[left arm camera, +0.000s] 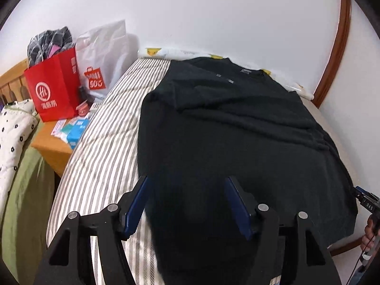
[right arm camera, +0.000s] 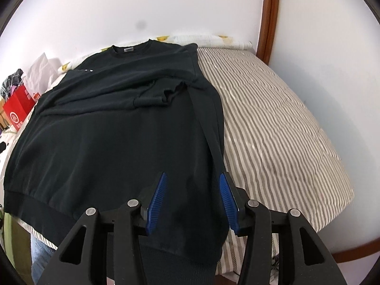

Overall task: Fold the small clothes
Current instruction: 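Move both open tools to the sweatshirt hem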

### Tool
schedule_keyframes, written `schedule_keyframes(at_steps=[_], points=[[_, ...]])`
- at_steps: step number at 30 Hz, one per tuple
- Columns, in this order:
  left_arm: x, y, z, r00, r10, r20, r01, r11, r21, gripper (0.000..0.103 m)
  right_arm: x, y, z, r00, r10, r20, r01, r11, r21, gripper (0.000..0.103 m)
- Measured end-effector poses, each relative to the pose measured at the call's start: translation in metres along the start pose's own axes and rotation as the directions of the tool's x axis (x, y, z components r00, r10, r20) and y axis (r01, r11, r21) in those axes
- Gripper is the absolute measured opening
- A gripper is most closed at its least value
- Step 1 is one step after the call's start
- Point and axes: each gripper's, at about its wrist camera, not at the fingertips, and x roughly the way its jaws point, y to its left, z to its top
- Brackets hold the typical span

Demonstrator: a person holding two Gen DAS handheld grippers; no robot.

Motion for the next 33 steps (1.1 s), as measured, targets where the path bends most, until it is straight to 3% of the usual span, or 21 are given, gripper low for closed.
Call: schedule_keyframes(at_steps=[6,12,21,25,29,33], points=[[0.014,0.016,-0.023,0.999,0.012,-0.046,-0.014,0.999,-0.034,0.062,0.011,0.002,-0.016,1.000,0.004,-0.007,-0.004,1.000,0.008,0.047],[0.018,0.026,-0.040,0.998,0.043,-0.051,-0.044,0.999,-0.026,0.051,0.017,0.003,-0.023,0.999,-0.042,-0.001,0.042,0.999,-0.009,0.046],[0.021,0.022,-0.040,0.996,0.085,-0.030,-0.085,0.996,0.002,0.044,0.014,-0.004,-0.026,0.998,-0.050,0.036,0.049,0.998,0.030,0.043],[0.023,0.016,-0.038,0.997,0.067,-0.041,-0.066,0.998,0.019,0.036,0.003,-0.007,-0.025,0.996,-0.044,0.081,0.040,0.998,0.046,0.043],[0.022,0.015,-0.039,0.998,0.049,-0.040,-0.048,0.999,0.012,0.036,0.005,-0.013,-0.025,0.992,-0.094,0.082,0.089,0.995,0.054,0.043],[0.023,0.014,-0.038,0.998,0.051,-0.039,-0.050,0.999,0.021,0.036,0.022,-0.031,-0.026,0.999,-0.029,0.033,0.024,0.991,0.128,0.043]])
